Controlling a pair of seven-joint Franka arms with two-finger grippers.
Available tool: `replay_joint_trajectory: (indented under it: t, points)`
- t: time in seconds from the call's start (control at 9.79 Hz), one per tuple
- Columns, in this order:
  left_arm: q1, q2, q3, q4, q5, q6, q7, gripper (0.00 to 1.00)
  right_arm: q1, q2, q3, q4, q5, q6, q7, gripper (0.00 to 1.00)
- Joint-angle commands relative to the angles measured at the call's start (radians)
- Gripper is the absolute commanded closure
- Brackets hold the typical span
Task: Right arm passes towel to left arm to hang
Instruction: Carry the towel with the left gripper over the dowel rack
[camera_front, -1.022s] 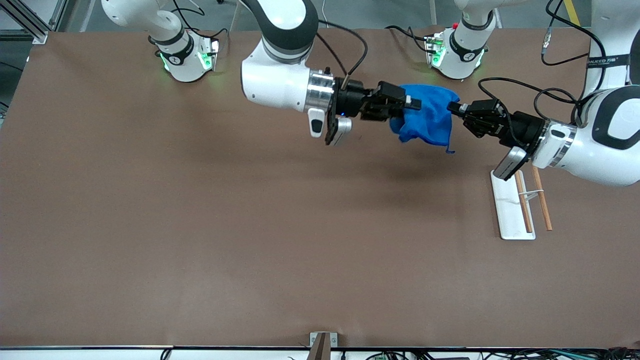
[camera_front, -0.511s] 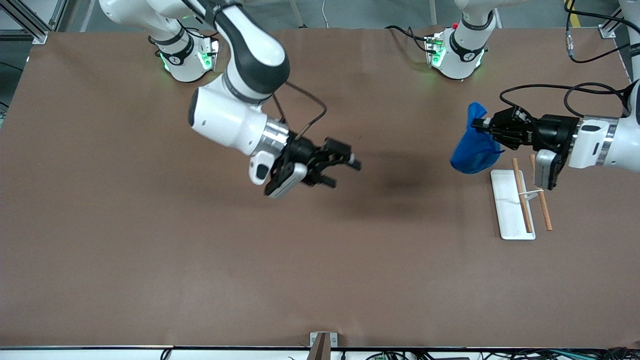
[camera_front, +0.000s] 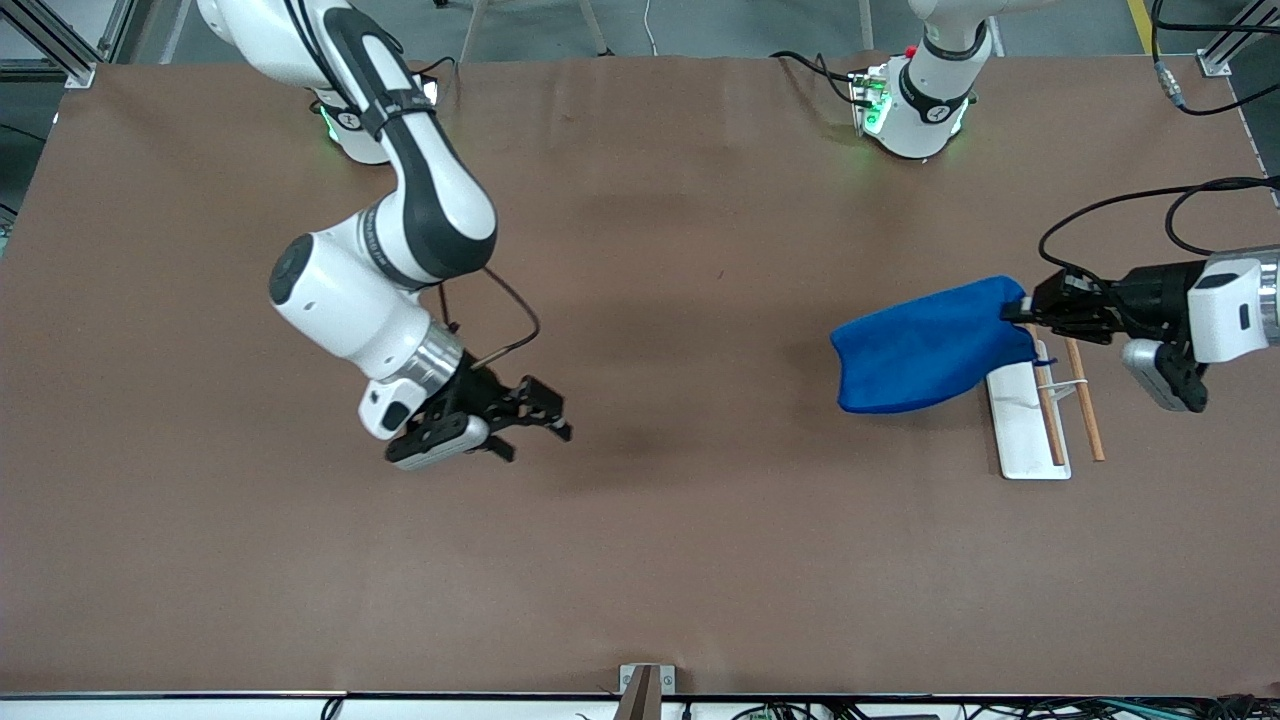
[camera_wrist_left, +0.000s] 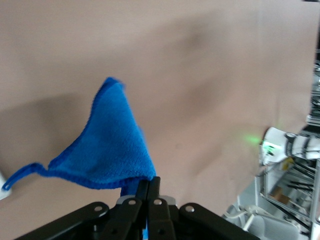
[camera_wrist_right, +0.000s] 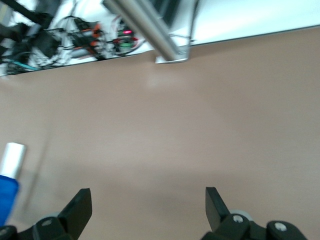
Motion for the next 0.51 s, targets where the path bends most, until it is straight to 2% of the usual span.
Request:
replay_joint_trajectory:
  t: [0.0,0.2,0.41]
  points:
    - [-0.014,0.037,0.066,0.001,0.062,0.069,0.021,1.0,0.009,-0.03,-0.091,-0.027,-0.073,-0.052,0.004,0.0]
    - [-0.013,0.078,0.137,0.027,0.117,0.119,0.083,1.0,0.013,-0.038,-0.209,0.009,-0.188,-0.168,0.013,0.0]
    - [-0.01,0.101,0.221,0.028,0.151,0.133,0.228,1.0,0.013,-0.046,-0.312,0.062,-0.253,-0.337,0.069,0.0]
